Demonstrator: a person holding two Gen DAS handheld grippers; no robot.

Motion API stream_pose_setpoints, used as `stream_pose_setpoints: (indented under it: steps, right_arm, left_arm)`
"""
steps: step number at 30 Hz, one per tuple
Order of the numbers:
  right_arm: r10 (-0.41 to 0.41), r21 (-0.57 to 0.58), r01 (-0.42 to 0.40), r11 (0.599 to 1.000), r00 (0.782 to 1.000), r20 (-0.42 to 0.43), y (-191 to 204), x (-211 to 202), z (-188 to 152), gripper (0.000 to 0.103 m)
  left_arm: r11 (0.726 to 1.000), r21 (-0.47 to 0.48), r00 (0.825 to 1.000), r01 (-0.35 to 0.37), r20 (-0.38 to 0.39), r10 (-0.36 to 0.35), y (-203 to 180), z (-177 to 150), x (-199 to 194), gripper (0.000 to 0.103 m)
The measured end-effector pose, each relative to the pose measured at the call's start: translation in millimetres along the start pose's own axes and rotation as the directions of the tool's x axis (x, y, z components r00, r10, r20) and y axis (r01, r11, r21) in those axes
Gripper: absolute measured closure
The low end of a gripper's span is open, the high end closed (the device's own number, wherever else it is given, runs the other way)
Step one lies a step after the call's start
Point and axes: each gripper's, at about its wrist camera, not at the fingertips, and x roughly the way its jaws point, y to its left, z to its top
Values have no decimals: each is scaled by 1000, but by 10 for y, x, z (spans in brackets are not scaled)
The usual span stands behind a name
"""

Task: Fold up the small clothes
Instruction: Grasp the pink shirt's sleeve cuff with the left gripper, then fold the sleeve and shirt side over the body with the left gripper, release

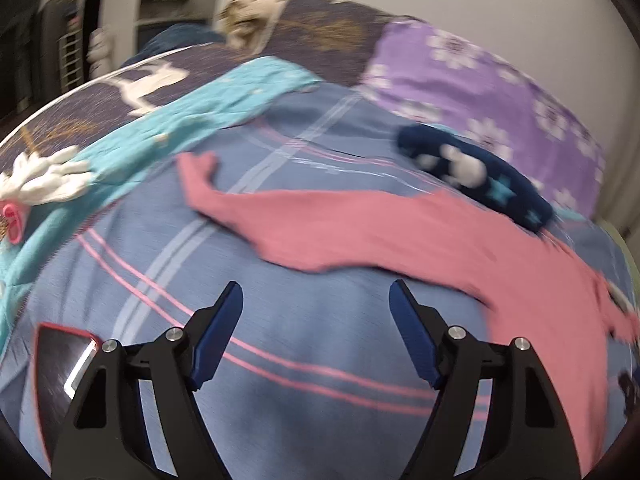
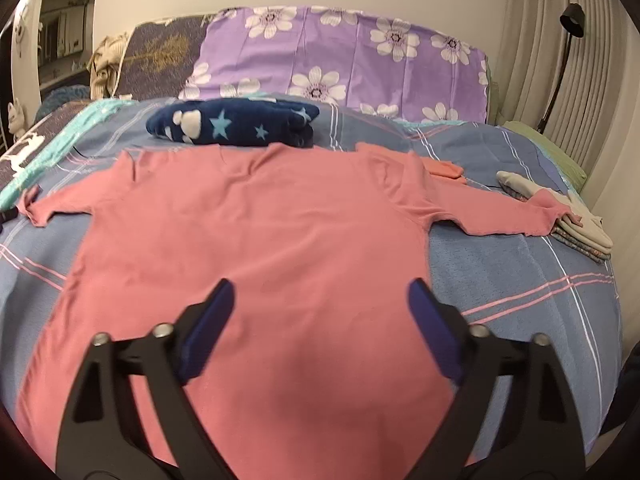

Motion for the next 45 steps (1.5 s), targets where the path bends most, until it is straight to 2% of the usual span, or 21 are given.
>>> stream_pose_setpoints:
  steps: [7,8,10,12,14,16,18,21,22,25,28,29,31,32,33,34,36,38,41,43,45]
  right_arm:
    - [-11,30,12,999,999,-38,-155,224,58,25]
    - [-11,31,13,999,999,-41,-163,242,59,25]
    - [-17,32,19,999,998,-52,-190,293,58,25]
    - [-25,33,27,999,998,-61,-217,336,59,25]
    - [-26,37,28,999,997,-67,-250,370,68,25]
    - [-22,43,25,999,997,-70,-274,390,81,25]
    - [-21,37,23,999,997,-68,-284,400,95,25]
    - [-23,26,24,999,998,-60,-286,398,123,25]
    - [-18,28,19,999,998,-55,-292,385,136,25]
    - [-3,45,5,999,999,-36,-332,325,165,25]
    - [-3,59,5,998,1000,-29,-396,278,160,25]
    - [-2,65,4,998,1000,-31,-426,269,150,25]
    - [5,82,-2,997,999,-42,-485,257,129,25]
    - [14,100,-8,995,999,-51,-545,255,112,25]
    - [20,114,-14,993,998,-57,-587,253,100,25]
    - [30,130,-21,991,997,-64,-633,250,87,25]
    - [60,163,-46,986,995,-79,-737,242,64,25]
    - [87,178,-69,982,992,-91,-809,241,51,26]
    - [145,175,-123,977,982,-121,-838,305,98,50]
    - [205,176,-180,968,968,-143,-793,387,164,74]
    - [305,188,-275,943,939,-160,-695,532,293,76]
  left_arm:
    - [978,-149,987,-147,-80,137,648,625,700,26]
    - [970,-170,982,-175,-97,160,734,692,837,30]
    - [961,-209,980,-183,-118,161,850,736,972,52]
    - [950,-271,982,-156,-145,120,986,767,1097,83]
    - [944,-286,982,-163,-143,126,1020,787,1122,98]
    - [952,-274,989,-134,-99,111,930,853,1009,99]
    - [968,-244,998,-65,-33,59,745,948,838,99]
    - [990,-124,994,73,87,-62,180,1077,400,99]
    - [990,-80,988,115,116,-105,-26,1098,269,99]
    - [964,84,946,253,188,-265,-799,1061,-159,99]
    - [898,231,890,375,182,-418,-1570,875,-404,99]
    - [857,281,864,431,146,-482,-1900,743,-443,98]
    - [809,339,840,480,86,-535,-2283,533,-435,93]
    - [782,377,832,495,52,-552,-2522,354,-411,74]
    - [769,408,835,492,29,-550,-2687,188,-381,44]
    - [760,436,842,483,7,-539,-2811,38,-353,35]
    - [716,503,849,483,-69,-524,-3019,-321,-292,34]
    - [699,538,862,472,-113,-495,-3013,-514,-247,33]
    - [725,575,908,380,-83,-410,-2724,-647,-184,23]
    - [737,590,929,330,-65,-364,-2504,-661,-158,21]
    - [758,595,953,267,-46,-300,-2291,-643,-85,20]
